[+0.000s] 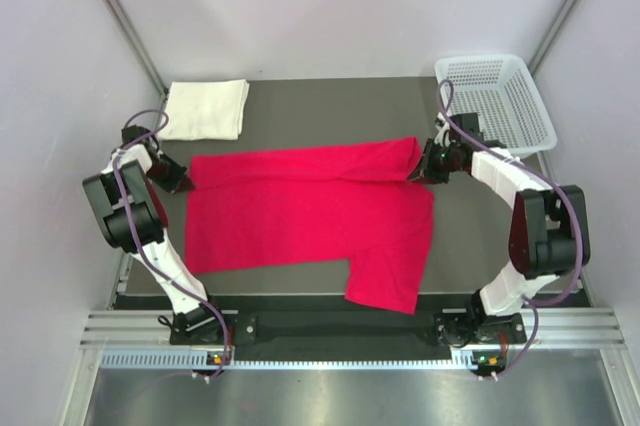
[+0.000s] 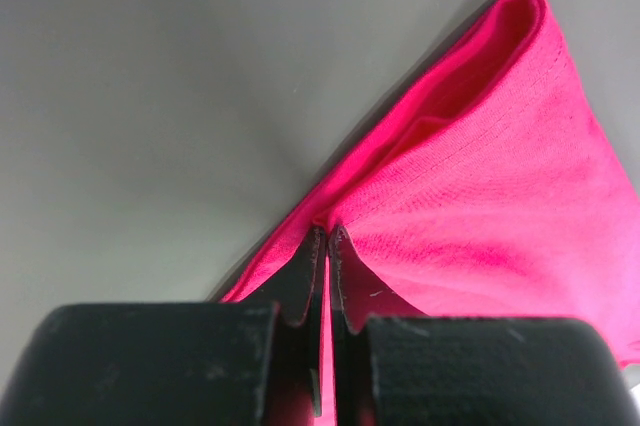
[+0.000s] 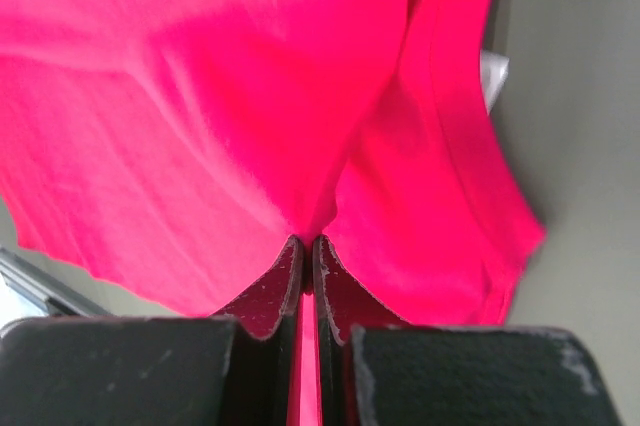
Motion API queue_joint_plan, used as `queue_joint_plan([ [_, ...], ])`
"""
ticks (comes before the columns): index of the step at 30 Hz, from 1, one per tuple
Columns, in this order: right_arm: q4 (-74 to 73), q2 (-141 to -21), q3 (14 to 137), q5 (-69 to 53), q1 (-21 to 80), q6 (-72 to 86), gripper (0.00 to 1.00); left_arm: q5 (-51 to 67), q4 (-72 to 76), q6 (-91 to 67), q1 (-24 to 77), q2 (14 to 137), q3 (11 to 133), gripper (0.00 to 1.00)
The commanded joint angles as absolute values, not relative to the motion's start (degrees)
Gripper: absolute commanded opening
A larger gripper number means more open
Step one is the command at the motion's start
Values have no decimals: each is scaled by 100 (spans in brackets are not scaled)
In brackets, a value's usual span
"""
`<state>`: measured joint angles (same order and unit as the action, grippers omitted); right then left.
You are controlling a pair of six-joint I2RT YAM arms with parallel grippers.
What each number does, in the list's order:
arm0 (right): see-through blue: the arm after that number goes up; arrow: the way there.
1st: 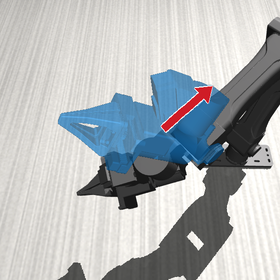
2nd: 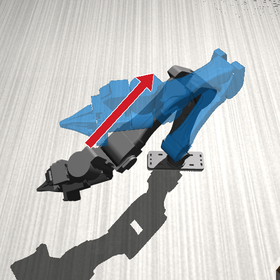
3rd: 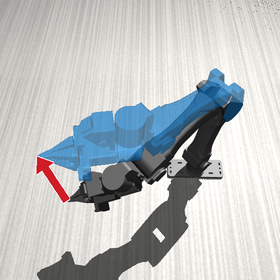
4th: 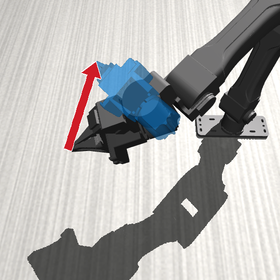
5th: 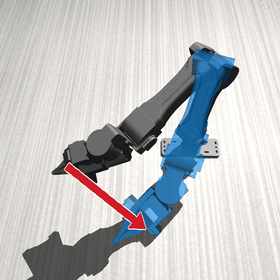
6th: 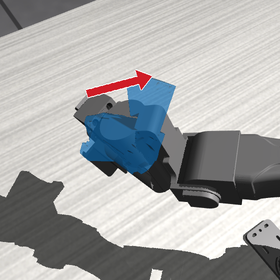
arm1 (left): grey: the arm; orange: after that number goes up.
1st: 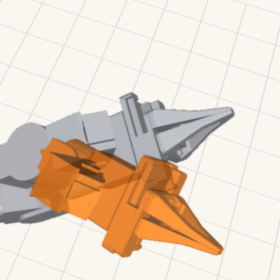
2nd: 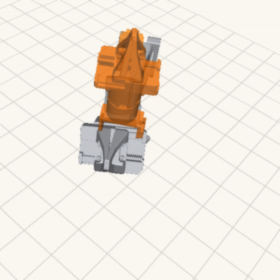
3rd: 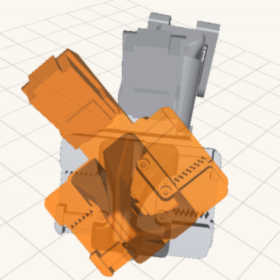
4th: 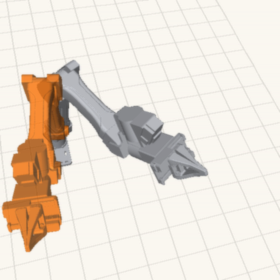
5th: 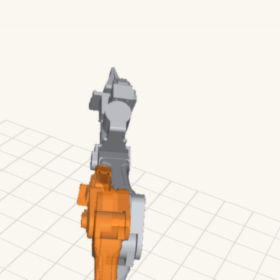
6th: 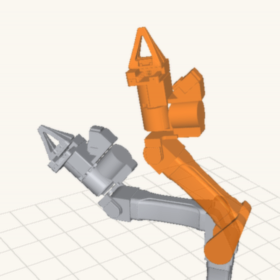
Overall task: Fold and stack the t-shirts
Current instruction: Fold the tshirt
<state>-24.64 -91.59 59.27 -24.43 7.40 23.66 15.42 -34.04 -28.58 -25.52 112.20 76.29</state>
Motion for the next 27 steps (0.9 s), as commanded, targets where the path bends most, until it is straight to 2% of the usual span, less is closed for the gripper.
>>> queue_joint_plan([
  [1, -2162, -9561, 6756, -2443, 774, 2425, 0, 1555, -3314, -2839, -2602, 10951, 7567, 3],
  [10, -1907, -11196, 8584, -2610, 765, 3409, 0, 1784, -3085, -3050, -2549, 10986, 7480, 14],
  [11, -1907, -11502, 8744, -2619, 739, 3602, 0, 1749, -3085, -3041, -2540, 10978, 7479, 18],
  [15, -1924, -12356, 9701, -2619, 677, 3832, 3, 1775, -3076, -3137, -2479, 10829, 7409, 25],
  [16, -2108, -12531, 10243, -2602, 668, 3806, 6, 1775, -3102, -3138, -2452, 10776, 7392, 27],
  [17, -2336, -12794, 10509, -2593, 642, 3675, 15, 1767, -3111, -3155, -2383, 10723, 7357, 29],
  [18, -2494, -12832, 10694, -2628, 650, 3604, 20, 1758, -3111, -3155, -2347, 10583, 7278, 32],
  [19, -2679, -12780, 10766, -2611, 642, 3473, 31, 1740, -3111, -3155, -2312, 10512, 7225, 34],
  [21, -2865, -12351, 10592, -2505, 642, 3008, 39, 1723, -3146, -3129, -2215, 10275, 7102, 38],
  [24, -2980, -11455, 9463, -2320, 668, 2348, 52, 1758, -3217, -3129, -2118, 9862, 6865, 39],
  [27, -2377, -10663, 8172, -2608, 782, 2284, 53, 1828, -3305, -3138, -1987, 9370, 6593, 40],
])
